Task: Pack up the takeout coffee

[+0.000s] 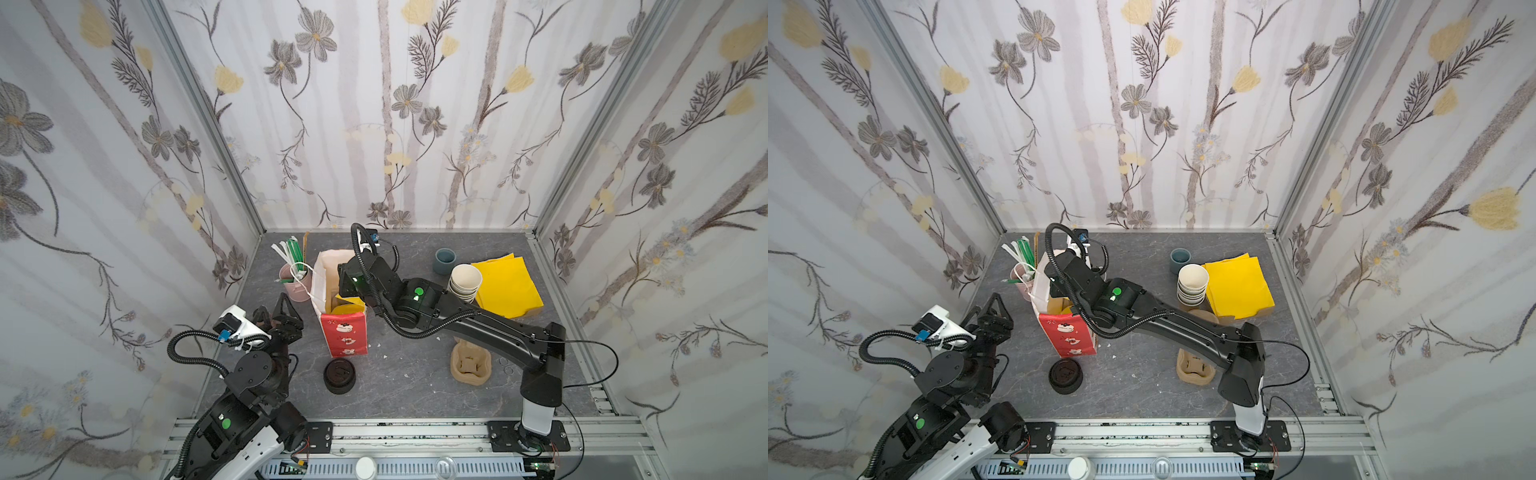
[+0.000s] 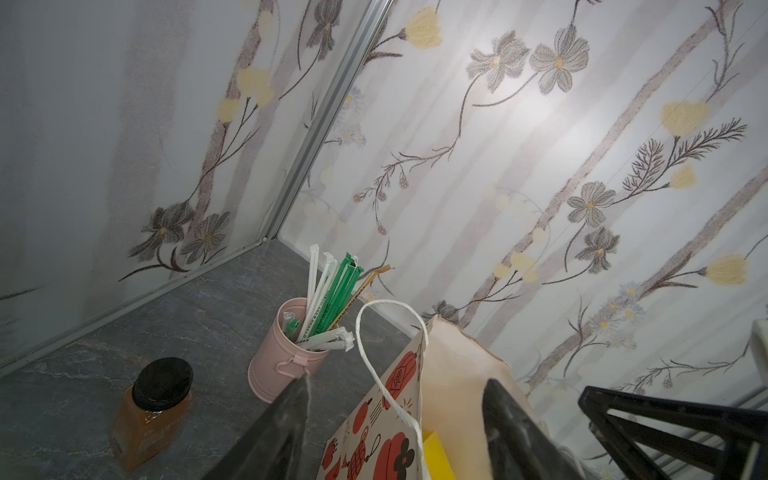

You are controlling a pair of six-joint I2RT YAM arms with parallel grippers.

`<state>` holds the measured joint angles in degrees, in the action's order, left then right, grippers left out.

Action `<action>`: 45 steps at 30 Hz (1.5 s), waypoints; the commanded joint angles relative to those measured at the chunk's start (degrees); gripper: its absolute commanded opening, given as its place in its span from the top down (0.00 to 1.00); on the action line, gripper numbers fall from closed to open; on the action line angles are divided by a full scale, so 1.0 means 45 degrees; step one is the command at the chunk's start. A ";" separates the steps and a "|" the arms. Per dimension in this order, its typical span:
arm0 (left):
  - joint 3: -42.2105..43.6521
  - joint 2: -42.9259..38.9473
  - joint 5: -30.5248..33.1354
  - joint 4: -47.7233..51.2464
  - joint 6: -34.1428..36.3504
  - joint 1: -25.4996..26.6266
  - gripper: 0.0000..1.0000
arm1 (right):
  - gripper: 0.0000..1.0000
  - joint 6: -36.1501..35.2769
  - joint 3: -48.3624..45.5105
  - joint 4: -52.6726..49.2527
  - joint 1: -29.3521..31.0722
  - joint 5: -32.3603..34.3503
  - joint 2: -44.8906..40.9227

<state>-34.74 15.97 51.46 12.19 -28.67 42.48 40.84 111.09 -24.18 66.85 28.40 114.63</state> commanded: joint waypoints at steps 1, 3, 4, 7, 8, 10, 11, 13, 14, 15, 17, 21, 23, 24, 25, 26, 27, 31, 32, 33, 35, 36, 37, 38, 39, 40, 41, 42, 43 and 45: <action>0.0103 0.0369 0.0585 0.0440 -0.0894 -0.0007 0.34 | 0.57 -0.0671 -0.0136 -0.0333 -0.0004 -0.0245 -0.1052; 0.0177 0.0729 0.1086 0.0832 -0.1559 0.0003 0.35 | 0.57 -0.1133 -0.1030 -0.0407 0.0008 0.0173 -0.2133; 0.0227 0.0913 0.1338 0.0925 -0.1772 -0.0016 0.35 | 0.57 -0.1287 -0.1537 -0.0398 -0.0026 0.0488 -0.2656; 0.0094 0.1639 0.2238 0.1349 -0.2467 -0.0050 0.36 | 0.57 -0.1522 -0.3584 -0.0320 -0.0249 0.1479 -0.4638; 0.0062 0.1886 0.2467 0.1431 -0.2747 -0.0115 0.36 | 0.57 -0.1548 -0.4321 -0.0295 -0.0411 0.1719 -0.5444; 0.0026 0.2394 0.2696 0.1432 -0.3116 -0.0341 0.36 | 0.54 -0.1591 -0.5780 -0.0289 -0.0876 0.2128 -0.6811; 0.0016 0.2685 0.2695 0.1409 -0.3261 -0.0569 0.36 | 0.54 -0.1598 -0.6563 -0.0304 -0.1303 0.2234 -0.7522; -0.0044 0.3250 0.2440 0.1375 -0.3446 -0.1244 0.36 | 0.52 -0.1485 -0.8020 -0.0387 -0.2438 0.2135 -0.8830; -0.0097 0.3514 0.2121 0.1345 -0.3521 -0.1750 0.35 | 0.51 -0.1459 -0.8816 -0.0368 -0.3146 0.2086 -0.9523; -0.0140 0.3780 0.1690 0.1282 -0.3522 -0.2378 0.34 | 0.50 -0.1439 -0.9548 -0.0330 -0.3943 0.1999 -1.0201; -0.0170 0.4146 0.0873 0.1037 -0.3421 -0.3694 0.33 | 0.50 -0.1548 -1.0702 -0.0145 -0.5724 0.1647 -1.1311; 0.0416 0.4568 -0.0922 -0.0550 -0.2449 -0.6293 0.30 | 0.42 -0.2325 -1.3033 0.1168 -0.8814 0.1481 -1.2970; 0.0933 0.4793 -0.1769 -0.1667 -0.1899 -0.7316 0.26 | 0.40 -0.2672 -1.4105 0.2256 -1.0101 0.1357 -1.3424; 0.1308 0.4913 -0.2450 -0.2433 -0.1449 -0.7805 0.23 | 0.39 -0.2878 -1.4741 0.2967 -1.0779 0.1344 -1.3545; 0.1691 0.5040 -0.3024 -0.3252 -0.1061 -0.8237 0.22 | 0.38 -0.3053 -1.5487 0.3678 -1.1340 0.1376 -1.3567; 0.2074 0.5180 -0.3443 -0.4028 -0.0738 -0.8549 0.21 | 0.37 -0.3250 -1.6009 0.4365 -1.1827 0.1372 -1.3502; 0.2546 0.5400 -0.3807 -0.4959 -0.0323 -0.8873 0.20 | 0.37 -0.3463 -1.6465 0.5043 -1.2315 0.1359 -1.3330; 0.3831 0.6386 -0.3723 -0.7870 0.0671 -0.9518 0.17 | 0.37 -0.4547 -1.7623 0.7459 -1.3629 0.1145 -1.1921; 0.4046 0.6610 -0.4004 -0.8406 0.1025 -0.9647 0.16 | 0.37 -0.4911 -1.7805 0.8051 -1.3750 0.0925 -1.1549; 0.4232 0.6946 -0.4525 -0.9034 0.1499 -0.9804 0.15 | 0.36 -0.5497 -1.7992 0.8749 -1.3867 0.0615 -1.1117; 0.4362 0.7684 -0.5262 -0.9864 0.2181 -0.9983 0.12 | 0.30 -0.6362 -1.8278 0.9866 -1.4055 -0.0284 -1.0395; 0.4326 0.8084 -0.5641 -1.0132 0.2509 -1.0018 0.11 | 0.28 -0.6862 -1.8465 1.0487 -1.4162 -0.0912 -1.0105; 0.4283 0.8457 -0.6027 -1.0418 0.2827 -1.0055 0.09 | 0.27 -0.7276 -1.8689 1.1088 -1.4259 -0.1329 -0.9873; 0.4253 0.8749 -0.6316 -1.0652 0.3039 -1.0074 0.08 | 0.26 -0.7517 -1.8972 1.1651 -1.4320 -0.1472 -0.9746; 0.4266 0.9040 -0.6613 -1.1008 0.3233 -1.0101 0.07 | 0.25 -0.7769 -1.9319 1.2388 -1.4393 -0.1647 -0.9611; 0.4320 0.9260 -0.6843 -1.1369 0.3372 -1.0122 0.07 | 0.25 -0.8030 -1.9795 1.3252 -1.4501 -0.1899 -0.9509; 0.4383 0.9425 -0.6885 -1.1644 0.3434 -1.0141 0.06 | 0.24 -0.8145 -2.0199 1.4038 -1.4619 -0.2195 -0.9442; 0.4462 0.9617 -0.6949 -1.2055 0.3484 -1.0190 0.06 | 0.24 -0.8148 -2.0650 1.4929 -1.4782 -0.2603 -0.9347; 0.4577 0.9806 -0.7130 -1.2512 0.3536 -1.0245 0.05 | 0.24 -0.8086 -2.1063 1.5755 -1.4931 -0.3065 -0.9241; 0.4758 1.0121 -0.7583 -1.3177 0.3658 -1.0350 0.05 | 0.24 -0.8045 -2.1372 1.6688 -1.5144 -0.3936 -0.9041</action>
<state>-14.02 60.29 21.21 -38.00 -14.76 -3.66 7.20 16.25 35.62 -0.54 18.50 73.17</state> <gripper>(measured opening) 0.950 0.757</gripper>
